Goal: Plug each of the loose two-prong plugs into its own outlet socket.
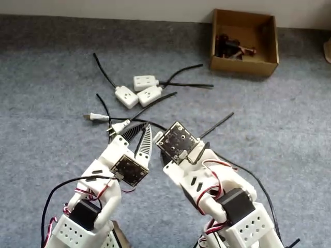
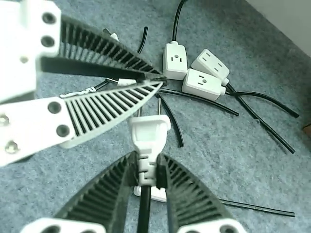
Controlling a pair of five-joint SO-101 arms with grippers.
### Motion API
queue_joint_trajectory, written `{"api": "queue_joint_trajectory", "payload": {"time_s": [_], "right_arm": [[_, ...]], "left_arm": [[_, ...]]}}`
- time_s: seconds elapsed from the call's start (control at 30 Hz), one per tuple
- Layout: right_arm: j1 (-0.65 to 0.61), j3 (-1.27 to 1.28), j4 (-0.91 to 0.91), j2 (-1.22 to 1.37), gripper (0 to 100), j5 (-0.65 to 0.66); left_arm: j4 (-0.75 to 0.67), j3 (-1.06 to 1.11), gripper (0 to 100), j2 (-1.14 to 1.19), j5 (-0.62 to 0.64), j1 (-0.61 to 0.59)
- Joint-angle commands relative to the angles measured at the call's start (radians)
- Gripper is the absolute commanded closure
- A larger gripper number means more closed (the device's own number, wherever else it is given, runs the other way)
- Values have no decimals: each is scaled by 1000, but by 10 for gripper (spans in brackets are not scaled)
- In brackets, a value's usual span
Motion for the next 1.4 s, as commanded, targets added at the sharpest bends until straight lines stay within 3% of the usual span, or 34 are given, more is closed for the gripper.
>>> {"api": "queue_joint_trajectory", "payload": {"time_s": [0.0, 0.33, 0.53, 0.73, 1.13, 1.37], "right_arm": [[13, -76, 2, -19, 992, -12], [15, -76, 4, -19, 992, -12], [113, -77, 50, -19, 992, -12], [143, -91, 65, -18, 992, -12], [145, -699, 438, 338, 992, 46], [145, -923, 576, 535, 992, 216]], "left_arm": [[29, 21, 993, 7, 5, 38], [32, 21, 993, -1, 3, 30], [28, 21, 993, -2, 8, -101], [28, 21, 993, -2, 9, -113], [32, 21, 993, -2, 5, -114], [32, 21, 993, -2, 5, -211]]}}
